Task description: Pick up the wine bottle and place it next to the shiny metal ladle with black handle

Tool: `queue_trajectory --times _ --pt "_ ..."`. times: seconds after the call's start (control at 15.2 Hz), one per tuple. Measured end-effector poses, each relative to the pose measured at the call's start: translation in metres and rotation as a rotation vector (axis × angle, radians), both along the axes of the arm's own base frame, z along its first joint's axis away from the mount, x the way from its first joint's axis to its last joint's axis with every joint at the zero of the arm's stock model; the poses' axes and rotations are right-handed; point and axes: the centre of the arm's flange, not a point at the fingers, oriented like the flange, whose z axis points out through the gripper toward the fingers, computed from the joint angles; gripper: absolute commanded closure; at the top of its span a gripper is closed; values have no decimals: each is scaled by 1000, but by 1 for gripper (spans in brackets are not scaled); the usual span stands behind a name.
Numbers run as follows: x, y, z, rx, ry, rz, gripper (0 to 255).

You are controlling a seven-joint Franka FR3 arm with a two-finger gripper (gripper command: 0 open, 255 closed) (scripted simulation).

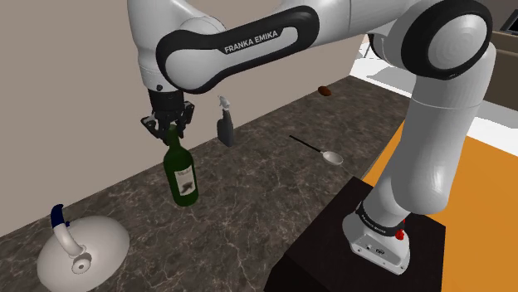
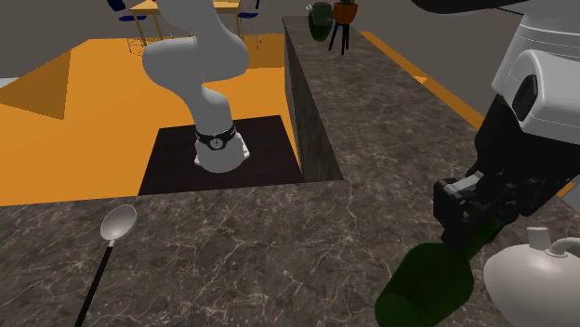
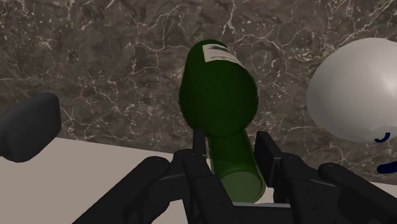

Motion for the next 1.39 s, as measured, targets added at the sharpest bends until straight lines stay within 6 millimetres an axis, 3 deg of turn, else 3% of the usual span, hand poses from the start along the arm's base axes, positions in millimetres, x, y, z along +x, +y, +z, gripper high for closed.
queue_trajectory --times 0.4,1.39 --pt "-1 0 14 0 1 0 255" --pt "1 0 94 0 0 0 255"
